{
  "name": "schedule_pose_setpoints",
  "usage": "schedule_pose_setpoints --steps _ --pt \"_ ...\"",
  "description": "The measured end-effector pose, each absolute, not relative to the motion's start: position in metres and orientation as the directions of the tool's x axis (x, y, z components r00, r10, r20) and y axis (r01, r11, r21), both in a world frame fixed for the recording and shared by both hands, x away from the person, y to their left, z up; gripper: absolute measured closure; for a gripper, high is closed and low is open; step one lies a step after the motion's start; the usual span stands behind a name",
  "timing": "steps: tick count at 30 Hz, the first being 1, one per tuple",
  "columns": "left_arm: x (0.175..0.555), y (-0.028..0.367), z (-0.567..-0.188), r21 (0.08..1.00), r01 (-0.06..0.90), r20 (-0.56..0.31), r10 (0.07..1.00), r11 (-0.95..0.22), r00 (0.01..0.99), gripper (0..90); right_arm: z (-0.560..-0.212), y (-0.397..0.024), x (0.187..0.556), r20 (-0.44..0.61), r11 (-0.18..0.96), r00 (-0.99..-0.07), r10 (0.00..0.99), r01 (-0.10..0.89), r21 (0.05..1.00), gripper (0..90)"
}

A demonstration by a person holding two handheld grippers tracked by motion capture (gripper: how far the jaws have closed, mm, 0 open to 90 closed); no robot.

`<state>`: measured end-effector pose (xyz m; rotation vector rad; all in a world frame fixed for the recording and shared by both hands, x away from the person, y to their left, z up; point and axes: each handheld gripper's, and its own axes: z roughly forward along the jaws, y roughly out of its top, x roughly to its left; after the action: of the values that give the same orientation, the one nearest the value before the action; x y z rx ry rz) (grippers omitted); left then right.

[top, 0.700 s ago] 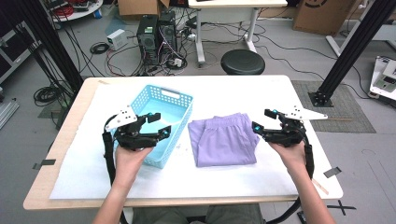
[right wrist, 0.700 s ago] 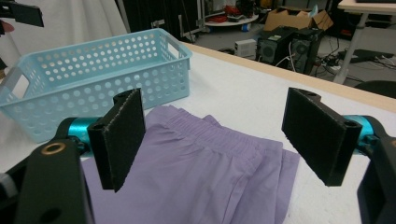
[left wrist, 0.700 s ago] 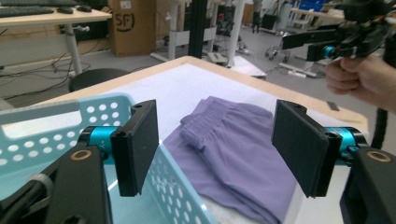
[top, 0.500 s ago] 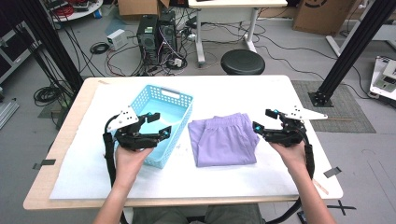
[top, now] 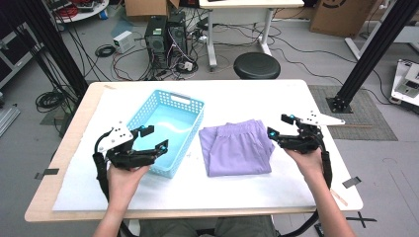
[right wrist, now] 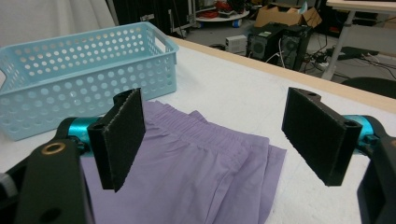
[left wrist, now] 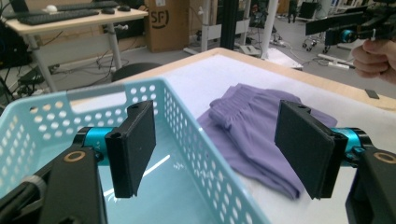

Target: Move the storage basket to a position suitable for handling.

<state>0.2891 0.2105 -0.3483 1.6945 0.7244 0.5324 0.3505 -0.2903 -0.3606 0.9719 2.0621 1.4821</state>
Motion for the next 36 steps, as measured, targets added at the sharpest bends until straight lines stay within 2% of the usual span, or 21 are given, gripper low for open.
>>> schedule_pose_setpoints --steps 10,20,27,36 --pt "0.260 0.247 -0.360 0.966 0.201 -0.006 0.757 -0.165 0.653 29.2 -0.360 -0.289 0.352 0.050 0.190 -0.667 0.743 0.282 0.940 21.8" --pt "0.236 0.284 -0.392 0.949 0.281 -0.044 0.821 -0.144 0.569 28.1 -0.360 -0.287 0.352 0.043 0.192 -0.662 0.748 0.278 0.941 21.8" --pt "0.235 0.290 -0.409 0.931 0.328 -0.044 0.845 -0.158 0.533 28.1 -0.362 -0.287 0.352 0.050 0.187 -0.657 0.752 0.285 0.940 21.8" --pt "0.257 0.290 -0.427 0.891 0.417 -0.052 0.874 -0.177 0.483 28.1 -0.363 -0.287 0.353 0.047 0.194 -0.658 0.751 0.288 0.938 21.8"
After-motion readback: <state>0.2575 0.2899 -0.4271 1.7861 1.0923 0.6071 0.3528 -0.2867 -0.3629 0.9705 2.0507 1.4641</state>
